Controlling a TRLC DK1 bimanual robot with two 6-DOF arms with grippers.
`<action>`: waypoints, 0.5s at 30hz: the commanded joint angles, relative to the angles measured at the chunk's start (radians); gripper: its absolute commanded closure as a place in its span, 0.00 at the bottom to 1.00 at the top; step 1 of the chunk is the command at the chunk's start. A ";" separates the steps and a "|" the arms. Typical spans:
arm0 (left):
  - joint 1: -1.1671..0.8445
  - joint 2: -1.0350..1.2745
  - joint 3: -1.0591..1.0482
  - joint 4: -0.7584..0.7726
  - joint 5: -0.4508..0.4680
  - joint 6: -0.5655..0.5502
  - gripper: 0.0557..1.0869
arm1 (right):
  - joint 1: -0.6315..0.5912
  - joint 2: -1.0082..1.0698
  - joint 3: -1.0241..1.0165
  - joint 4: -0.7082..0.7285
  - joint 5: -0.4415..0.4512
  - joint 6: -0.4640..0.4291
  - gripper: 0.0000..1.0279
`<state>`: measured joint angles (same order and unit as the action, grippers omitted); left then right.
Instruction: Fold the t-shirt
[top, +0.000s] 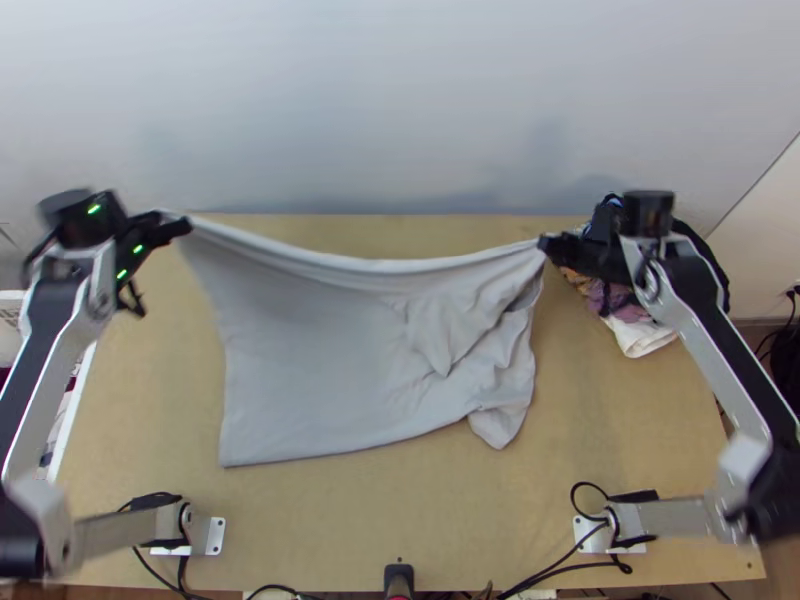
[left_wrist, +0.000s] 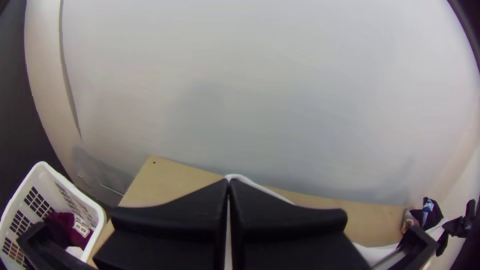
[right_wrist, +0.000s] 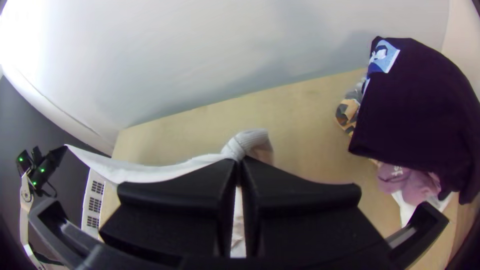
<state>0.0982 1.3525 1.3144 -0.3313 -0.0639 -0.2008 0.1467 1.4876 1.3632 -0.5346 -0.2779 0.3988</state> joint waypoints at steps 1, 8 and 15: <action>-0.041 0.353 0.171 0.118 -0.048 0.001 0.96 | -0.059 0.303 0.140 0.074 -0.001 0.044 0.97; -0.049 0.643 0.433 0.121 -0.062 0.011 0.96 | -0.078 0.514 0.289 0.076 -0.001 0.058 0.97; -0.068 0.876 0.669 0.104 -0.085 0.032 0.96 | -0.082 0.671 0.430 0.076 0.006 0.106 0.97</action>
<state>0.0471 2.0006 1.7733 -0.2214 -0.1291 -0.1852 0.0753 1.9980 1.6653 -0.4629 -0.2783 0.4706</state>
